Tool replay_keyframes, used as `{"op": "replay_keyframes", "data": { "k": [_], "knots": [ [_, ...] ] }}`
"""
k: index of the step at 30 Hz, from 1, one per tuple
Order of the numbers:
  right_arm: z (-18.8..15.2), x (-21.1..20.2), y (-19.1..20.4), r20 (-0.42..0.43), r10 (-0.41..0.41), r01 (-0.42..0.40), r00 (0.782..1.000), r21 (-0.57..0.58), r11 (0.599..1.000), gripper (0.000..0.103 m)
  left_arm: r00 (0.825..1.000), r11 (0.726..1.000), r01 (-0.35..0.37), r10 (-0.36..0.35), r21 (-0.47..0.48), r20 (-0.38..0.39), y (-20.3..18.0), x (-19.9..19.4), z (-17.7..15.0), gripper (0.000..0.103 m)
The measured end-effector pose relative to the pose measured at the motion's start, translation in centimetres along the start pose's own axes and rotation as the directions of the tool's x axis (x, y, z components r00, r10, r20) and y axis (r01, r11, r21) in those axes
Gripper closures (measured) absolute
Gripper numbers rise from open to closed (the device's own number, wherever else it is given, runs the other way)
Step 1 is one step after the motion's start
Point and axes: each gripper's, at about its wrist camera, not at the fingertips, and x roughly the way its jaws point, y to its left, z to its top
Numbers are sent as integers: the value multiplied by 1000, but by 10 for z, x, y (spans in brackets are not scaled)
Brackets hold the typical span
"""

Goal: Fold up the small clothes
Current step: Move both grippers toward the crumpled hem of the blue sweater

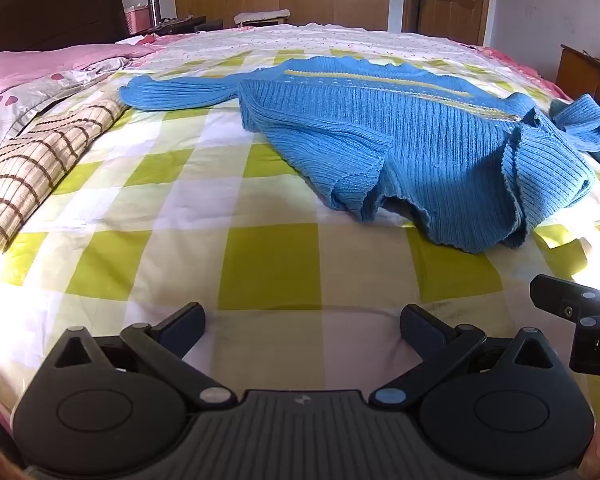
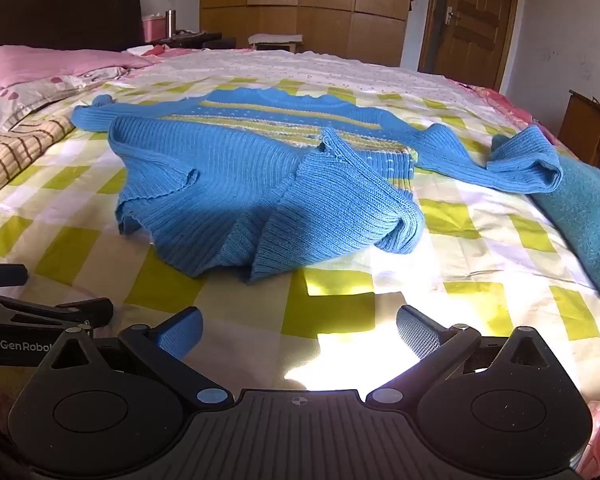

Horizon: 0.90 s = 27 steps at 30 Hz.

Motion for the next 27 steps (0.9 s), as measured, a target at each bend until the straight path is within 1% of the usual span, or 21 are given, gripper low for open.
{"op": "replay_keyframes", "data": {
  "k": [5,12,18,23,27],
  "knots": [
    [0,0,-1,-3,6,-6,1000,11,1000,0,1000,1000,2,-2,7,-4,0,-1,2,0],
    [-1,2,-3,2,5,-5,1000,6,1000,0,1000,999,-7,6,35,13,-4,-5,2,0],
    [1,0,-2,0,15,-15,1000,13,1000,0,999,1000,-6,6,18,33,-1,-9,3,0],
    [2,0,-4,-6,8,-8,1000,9,1000,1,999,1000,-3,3,16,44,-1,-10,4,0],
    [5,-2,-7,8,11,-11,1000,28,1000,1,998,1000,3,-3,9,61,0,-13,5,0]
  ]
}}
